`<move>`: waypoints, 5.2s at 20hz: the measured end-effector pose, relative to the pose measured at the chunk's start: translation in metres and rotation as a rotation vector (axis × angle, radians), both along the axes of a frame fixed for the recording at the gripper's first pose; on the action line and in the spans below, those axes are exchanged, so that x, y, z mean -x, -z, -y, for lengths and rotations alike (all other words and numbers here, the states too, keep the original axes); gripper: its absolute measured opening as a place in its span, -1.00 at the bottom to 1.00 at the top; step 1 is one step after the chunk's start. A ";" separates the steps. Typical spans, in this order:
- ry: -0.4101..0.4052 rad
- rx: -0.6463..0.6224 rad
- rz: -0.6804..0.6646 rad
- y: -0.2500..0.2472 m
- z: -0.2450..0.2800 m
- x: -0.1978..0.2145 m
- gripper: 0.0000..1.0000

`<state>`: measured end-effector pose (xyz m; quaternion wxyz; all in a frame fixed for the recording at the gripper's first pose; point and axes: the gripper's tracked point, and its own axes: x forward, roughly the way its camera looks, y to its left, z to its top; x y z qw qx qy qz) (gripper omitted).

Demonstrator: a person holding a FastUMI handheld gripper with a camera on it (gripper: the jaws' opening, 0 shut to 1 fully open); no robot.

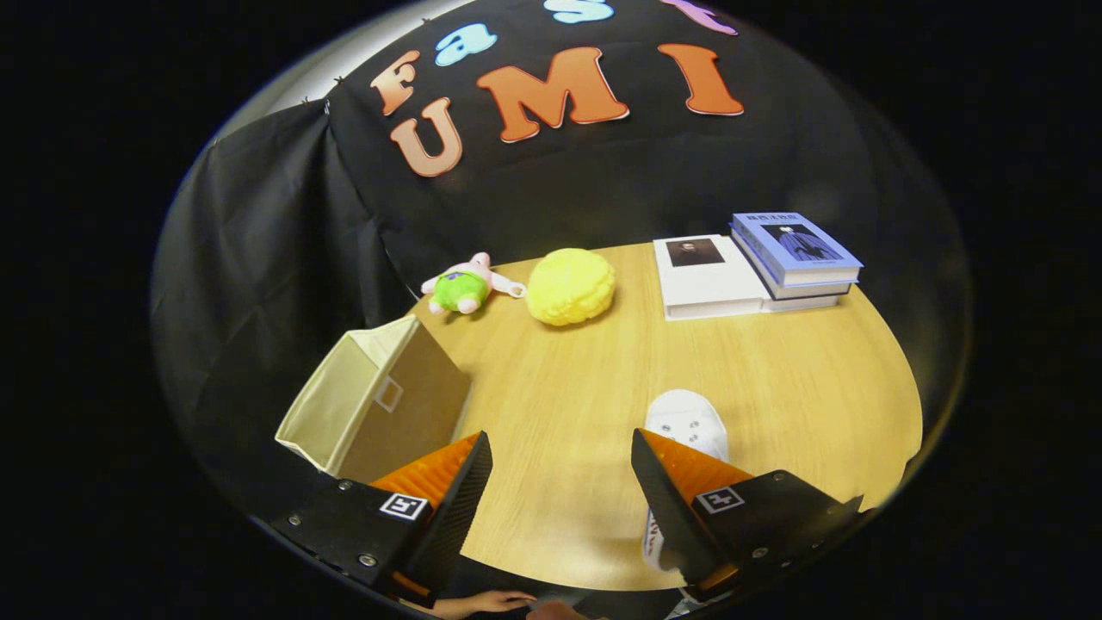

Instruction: Open the storage box then place both shoes into the box .Put the left shoe in first, then the right shoe, with the right side of both shoes facing outward in a uniform manner.

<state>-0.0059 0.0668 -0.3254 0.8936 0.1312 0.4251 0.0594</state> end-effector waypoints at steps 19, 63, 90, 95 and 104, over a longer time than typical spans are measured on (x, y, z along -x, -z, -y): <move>0.149 0.031 -0.238 0.107 0.092 0.047 0.42; -0.167 -0.228 0.027 -0.096 -0.208 -0.061 -0.73; -0.284 -0.102 0.257 -0.088 -0.254 -0.088 -0.08; -0.202 -0.069 0.485 -0.136 -0.196 -0.086 0.46; -0.054 0.145 0.782 -0.188 -0.067 -0.036 0.87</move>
